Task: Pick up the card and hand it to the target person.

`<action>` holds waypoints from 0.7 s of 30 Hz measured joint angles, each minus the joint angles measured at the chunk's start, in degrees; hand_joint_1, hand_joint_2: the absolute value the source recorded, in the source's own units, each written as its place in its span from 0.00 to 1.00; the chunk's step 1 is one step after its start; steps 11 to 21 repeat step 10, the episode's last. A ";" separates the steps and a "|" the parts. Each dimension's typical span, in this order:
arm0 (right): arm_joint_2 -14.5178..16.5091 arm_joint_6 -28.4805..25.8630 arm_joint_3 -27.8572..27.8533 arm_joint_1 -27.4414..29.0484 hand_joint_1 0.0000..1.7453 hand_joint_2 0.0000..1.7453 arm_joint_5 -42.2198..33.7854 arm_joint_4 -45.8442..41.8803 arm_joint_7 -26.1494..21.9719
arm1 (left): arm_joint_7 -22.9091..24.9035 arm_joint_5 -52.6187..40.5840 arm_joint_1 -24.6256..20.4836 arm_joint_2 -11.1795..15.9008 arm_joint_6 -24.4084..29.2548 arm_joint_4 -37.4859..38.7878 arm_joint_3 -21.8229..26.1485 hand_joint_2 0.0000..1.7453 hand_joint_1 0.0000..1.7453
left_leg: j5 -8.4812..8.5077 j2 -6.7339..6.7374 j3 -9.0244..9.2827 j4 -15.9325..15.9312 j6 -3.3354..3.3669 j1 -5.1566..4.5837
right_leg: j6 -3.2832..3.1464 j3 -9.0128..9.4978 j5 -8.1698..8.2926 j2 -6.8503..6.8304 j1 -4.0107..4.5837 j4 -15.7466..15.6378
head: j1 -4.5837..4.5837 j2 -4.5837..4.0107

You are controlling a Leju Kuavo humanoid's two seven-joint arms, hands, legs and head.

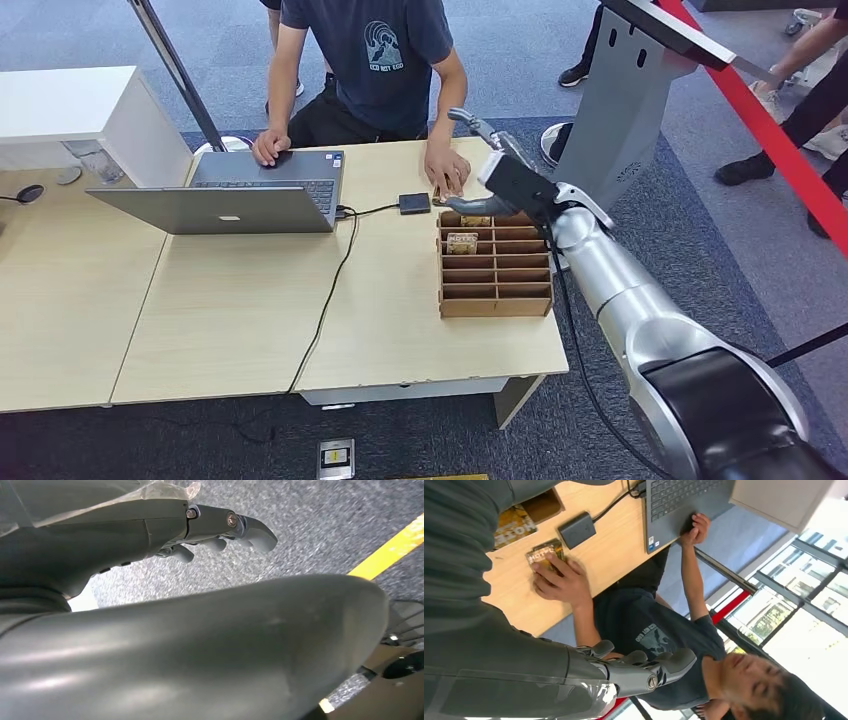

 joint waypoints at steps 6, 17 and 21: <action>-7.97 13.88 -3.40 7.27 0.00 1.00 -16.31 -10.23 5.74 | -0.53 0.74 0.59 0.21 0.01 0.00 0.00 0.00 0.00 | -0.06 -0.01 0.01 0.01 0.08 0.00 | 0.00 0.04 0.00 0.00 0.00 -0.06 | 0.01 0.00; -12.09 17.92 -4.81 13.26 0.00 1.00 -21.92 -16.99 9.04 | -0.75 1.01 0.82 0.49 0.02 0.00 0.00 0.00 0.00 | -0.09 -0.01 0.02 0.00 0.11 0.00 | 0.00 0.04 0.00 0.01 0.00 -0.07 | -0.01 0.00; -12.09 17.92 -4.81 13.26 0.00 1.00 -21.92 -16.99 9.04 | -0.75 1.01 0.82 0.49 0.02 0.00 0.00 0.00 0.00 | -0.09 -0.01 0.02 0.00 0.11 0.00 | 0.00 0.04 0.00 0.01 0.00 -0.07 | -0.01 0.00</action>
